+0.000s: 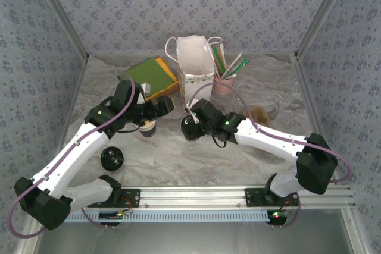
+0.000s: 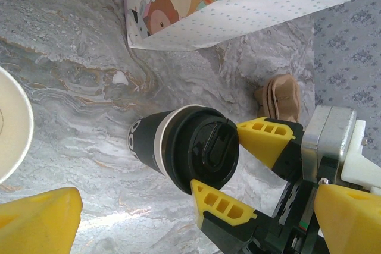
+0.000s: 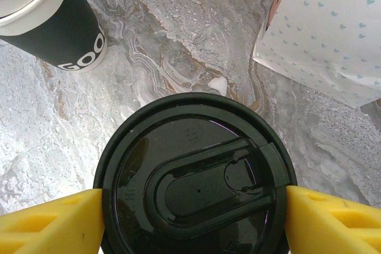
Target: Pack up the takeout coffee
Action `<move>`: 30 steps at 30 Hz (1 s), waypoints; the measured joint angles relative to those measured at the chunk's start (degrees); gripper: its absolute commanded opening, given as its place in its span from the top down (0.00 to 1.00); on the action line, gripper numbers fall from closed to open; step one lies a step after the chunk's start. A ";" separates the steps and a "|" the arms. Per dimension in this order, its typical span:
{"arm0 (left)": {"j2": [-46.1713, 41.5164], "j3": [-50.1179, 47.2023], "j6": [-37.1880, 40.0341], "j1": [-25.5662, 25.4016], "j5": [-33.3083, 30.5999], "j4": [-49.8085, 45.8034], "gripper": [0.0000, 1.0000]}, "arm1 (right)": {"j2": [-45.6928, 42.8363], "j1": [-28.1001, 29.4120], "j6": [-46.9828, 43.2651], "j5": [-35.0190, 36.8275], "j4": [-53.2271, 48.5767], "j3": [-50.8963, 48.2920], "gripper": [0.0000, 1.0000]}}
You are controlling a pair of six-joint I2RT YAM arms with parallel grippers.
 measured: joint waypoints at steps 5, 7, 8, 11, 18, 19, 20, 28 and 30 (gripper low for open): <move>0.00 0.00 0.00 0.00 0.17 0.02 0.00 | 0.00 0.00 0.00 -0.02 0.15 -0.22 0.23; 0.00 0.00 -0.02 0.00 0.15 0.02 0.00 | 0.00 0.00 0.02 -0.02 0.20 -0.44 0.24; 0.00 0.00 -0.02 0.00 0.17 0.02 0.00 | 0.02 0.00 0.02 -0.02 0.20 -0.55 0.23; 0.00 0.00 -0.02 0.02 0.15 0.02 0.00 | 0.13 0.00 0.04 -0.02 0.28 -0.72 0.24; 0.00 -0.02 -0.02 0.00 0.15 0.00 0.00 | 0.33 0.11 0.04 -0.02 0.83 -0.72 0.24; 0.00 -0.02 0.00 0.00 0.15 0.02 0.00 | 0.33 0.11 0.04 -0.02 0.83 -0.72 0.23; 0.00 0.00 -0.02 0.00 0.15 0.00 0.00 | 0.33 0.11 0.04 -0.02 0.85 -0.72 0.23; 0.00 -0.02 -0.02 0.00 0.17 0.02 0.00 | 0.44 0.26 0.02 0.00 0.87 -0.70 0.23; 0.00 -0.02 0.00 0.00 0.17 0.02 0.00 | 0.44 0.26 0.00 0.00 0.83 -0.63 0.23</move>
